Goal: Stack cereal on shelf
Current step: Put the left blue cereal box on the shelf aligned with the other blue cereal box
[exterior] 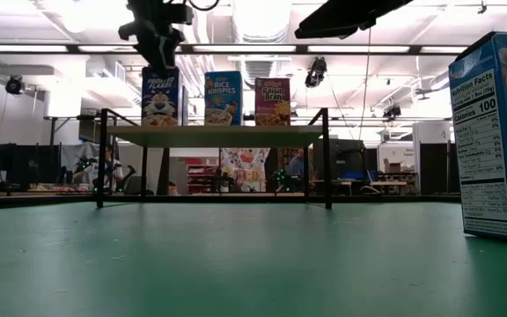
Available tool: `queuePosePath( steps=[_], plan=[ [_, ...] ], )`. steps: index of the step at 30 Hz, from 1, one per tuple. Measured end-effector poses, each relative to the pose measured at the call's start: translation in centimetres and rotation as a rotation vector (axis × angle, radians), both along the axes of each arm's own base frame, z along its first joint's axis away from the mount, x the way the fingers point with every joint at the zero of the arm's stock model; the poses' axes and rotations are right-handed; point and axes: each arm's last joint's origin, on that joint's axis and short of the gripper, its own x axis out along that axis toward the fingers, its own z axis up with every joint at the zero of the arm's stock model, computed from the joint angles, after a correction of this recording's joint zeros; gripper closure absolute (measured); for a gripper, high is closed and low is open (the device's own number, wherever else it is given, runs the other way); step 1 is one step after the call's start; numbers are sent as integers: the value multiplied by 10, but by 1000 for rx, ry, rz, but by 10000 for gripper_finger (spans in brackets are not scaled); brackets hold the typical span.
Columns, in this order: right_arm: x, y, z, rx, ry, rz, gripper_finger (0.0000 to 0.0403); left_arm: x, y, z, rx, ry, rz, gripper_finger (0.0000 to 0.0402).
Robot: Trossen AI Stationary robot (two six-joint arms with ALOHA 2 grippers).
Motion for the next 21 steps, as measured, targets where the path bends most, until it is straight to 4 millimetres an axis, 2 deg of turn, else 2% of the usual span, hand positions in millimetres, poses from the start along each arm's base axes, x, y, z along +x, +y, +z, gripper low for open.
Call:
queuePosePath(
  steps=[6,21],
  plan=[
    [0,0,0,2,-1,-1,179,-8,10,3,-25,-52,2,223],
    [0,0,0,2,-1,0,179,-9,13,4,-13,-49,-24,223]
  ],
)
